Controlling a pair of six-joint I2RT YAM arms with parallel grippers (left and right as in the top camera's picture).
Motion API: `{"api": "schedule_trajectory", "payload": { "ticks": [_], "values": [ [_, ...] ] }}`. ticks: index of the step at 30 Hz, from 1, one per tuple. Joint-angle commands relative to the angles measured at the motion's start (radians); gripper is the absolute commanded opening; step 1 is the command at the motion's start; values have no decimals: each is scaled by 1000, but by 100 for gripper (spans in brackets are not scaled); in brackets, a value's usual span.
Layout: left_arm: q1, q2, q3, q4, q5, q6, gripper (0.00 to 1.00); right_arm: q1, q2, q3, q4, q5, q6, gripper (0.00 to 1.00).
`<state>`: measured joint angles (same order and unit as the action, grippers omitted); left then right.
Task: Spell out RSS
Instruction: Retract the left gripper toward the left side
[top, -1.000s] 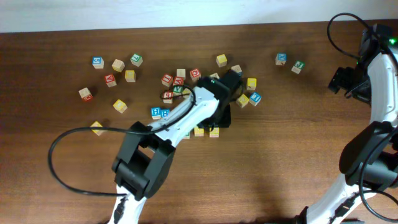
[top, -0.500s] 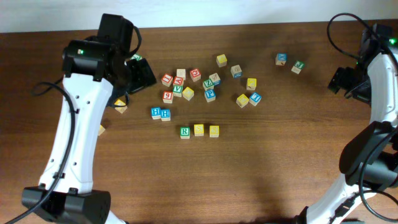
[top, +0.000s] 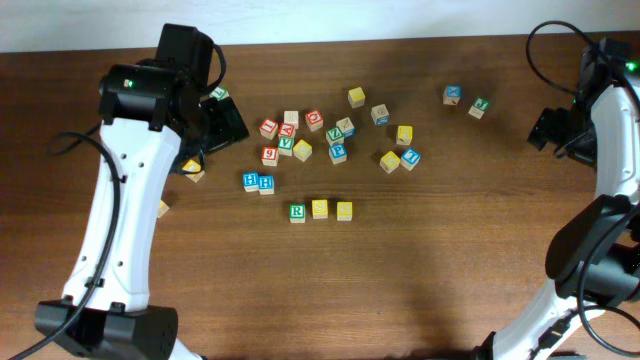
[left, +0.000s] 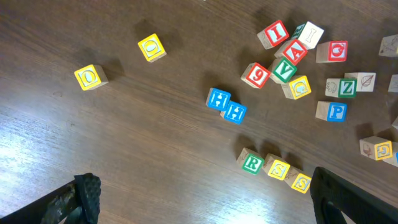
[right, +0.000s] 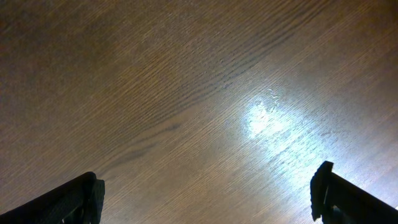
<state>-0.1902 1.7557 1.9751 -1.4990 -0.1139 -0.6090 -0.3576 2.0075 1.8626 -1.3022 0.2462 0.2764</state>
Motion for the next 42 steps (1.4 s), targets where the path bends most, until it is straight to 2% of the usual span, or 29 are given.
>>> {"api": "schedule_trajectory", "payload": {
  "ticks": [1, 5, 11, 12, 16, 19, 26, 31, 33, 34, 42],
  "values": [
    [18, -6, 4, 13, -23, 11, 99, -3, -18, 6, 0, 13, -3, 98],
    [126, -5, 4, 13, -11, 11, 99, -3, -18, 6, 0, 13, -3, 98],
    [203, -5, 2, -13, -26, 13, 99, -3, -18, 6, 0, 13, -3, 98],
    [215, -5, 2, 11, -27, 66, 99, -3, -18, 6, 0, 13, -3, 98],
    [369, -4, 2, 46, 46, 81, 99, -3, -18, 6, 0, 13, -3, 98],
    [435, -4, 2, 6, 45, 80, 99, -3, -18, 6, 0, 13, -3, 98],
    [383, -4, -151, 12, 47, 101, 99, -3, -18, 6, 0, 13, -3, 98],
    [356, -4, -162, 32, 47, 111, 99, -3, -18, 6, 0, 13, -3, 98],
    [337, -4, -167, 29, 97, 201, 99, -3, -18, 6, 0, 13, -3, 98],
    [324, -4, -172, 32, 103, 208, 99, -3, -18, 6, 0, 13, -3, 98],
    [245, -4, -326, 114, 101, 208, 99, -3, -18, 6, 0, 13, -3, 98]
  ]
}}
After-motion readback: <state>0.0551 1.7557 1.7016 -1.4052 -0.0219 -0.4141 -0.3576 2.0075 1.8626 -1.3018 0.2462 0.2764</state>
